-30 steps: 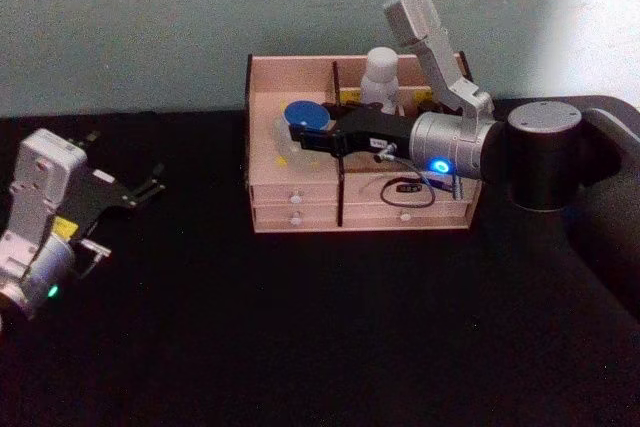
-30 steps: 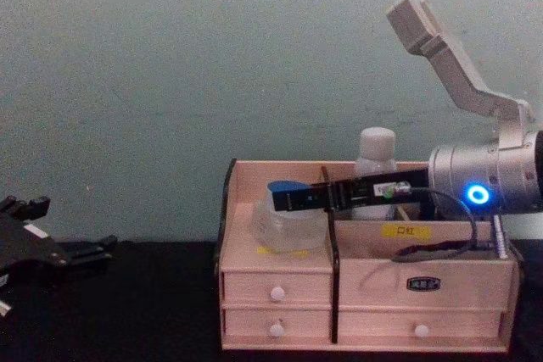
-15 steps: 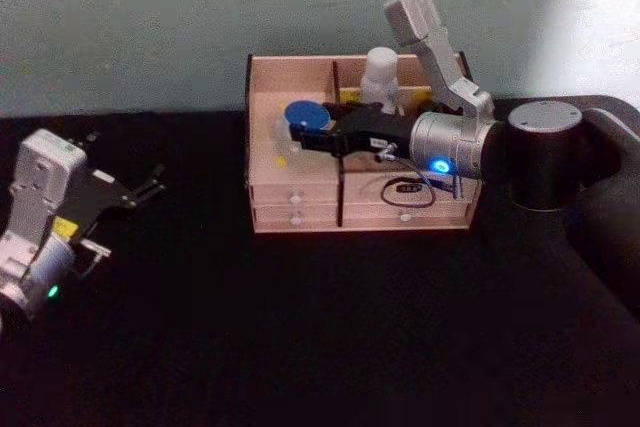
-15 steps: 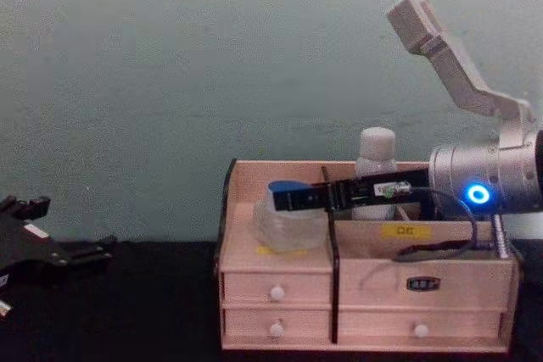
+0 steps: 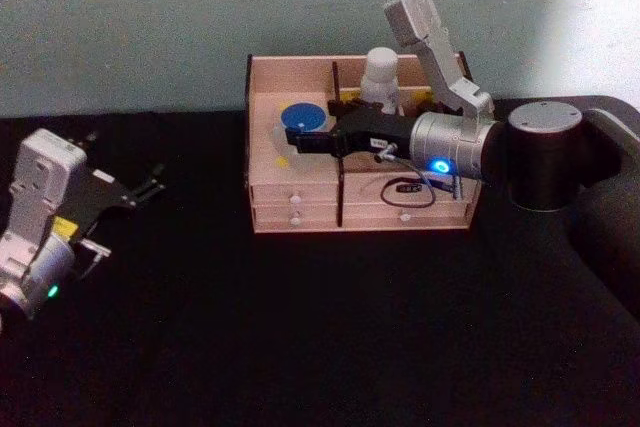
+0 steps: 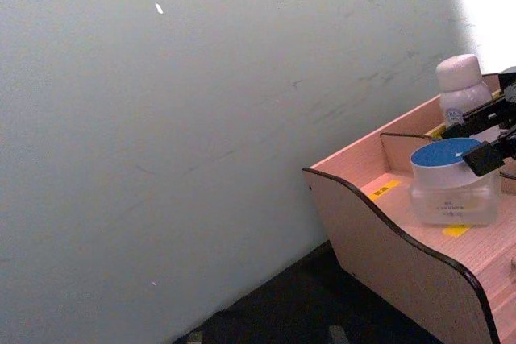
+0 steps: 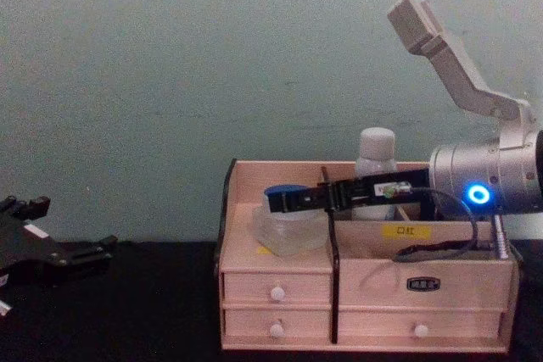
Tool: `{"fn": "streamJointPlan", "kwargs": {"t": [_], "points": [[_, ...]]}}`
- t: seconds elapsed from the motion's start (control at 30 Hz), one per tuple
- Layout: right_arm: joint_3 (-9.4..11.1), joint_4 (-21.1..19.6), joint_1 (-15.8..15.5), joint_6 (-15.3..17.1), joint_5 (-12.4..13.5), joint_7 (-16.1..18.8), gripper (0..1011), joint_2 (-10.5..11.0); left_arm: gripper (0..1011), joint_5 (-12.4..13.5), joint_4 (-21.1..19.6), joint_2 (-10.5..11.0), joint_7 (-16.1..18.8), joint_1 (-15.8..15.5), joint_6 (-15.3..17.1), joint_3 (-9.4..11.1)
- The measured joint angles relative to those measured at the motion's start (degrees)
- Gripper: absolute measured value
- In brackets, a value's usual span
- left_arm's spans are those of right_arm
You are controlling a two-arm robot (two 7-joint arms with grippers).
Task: Pick up the facial cleanser and watermelon frost from the table and place them into the tiered storage box.
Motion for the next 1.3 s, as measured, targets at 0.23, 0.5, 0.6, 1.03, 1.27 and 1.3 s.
{"fn": "streamJointPlan", "kwargs": {"t": [0.23,0.5,0.6,1.03,1.27,1.3], "points": [[0.0,0.0,0.0,0.0,0.0,0.0,1000,0.0,1001,0.0,0.0,0.0,0.0,0.0,0.0,0.0],[1.7,-6.2,-3.1,-1.3,-0.1,-2.2,1000,1.6,1001,0.0,0.0,0.0,0.0,0.0,0.0,0.0],[2.3,-8.9,-4.4,-1.2,0.0,-2.5,1000,2.6,1001,0.0,0.0,0.0,0.0,0.0,0.0,0.0],[8.2,-28.6,-16.8,1.6,5.1,-4.1,1000,14.3,1001,0.0,0.0,0.0,0.0,0.0,0.0,0.0],[14.6,-35.7,-25.6,0.2,6.8,-11.6,1000,18.6,1001,0.0,0.0,0.0,0.0,0.0,0.0,0.0],[15.4,-36.1,-26.4,0.0,6.8,-12.8,1000,18.7,1001,0.0,0.0,0.0,0.0,0.0,0.0,0.0]]}}
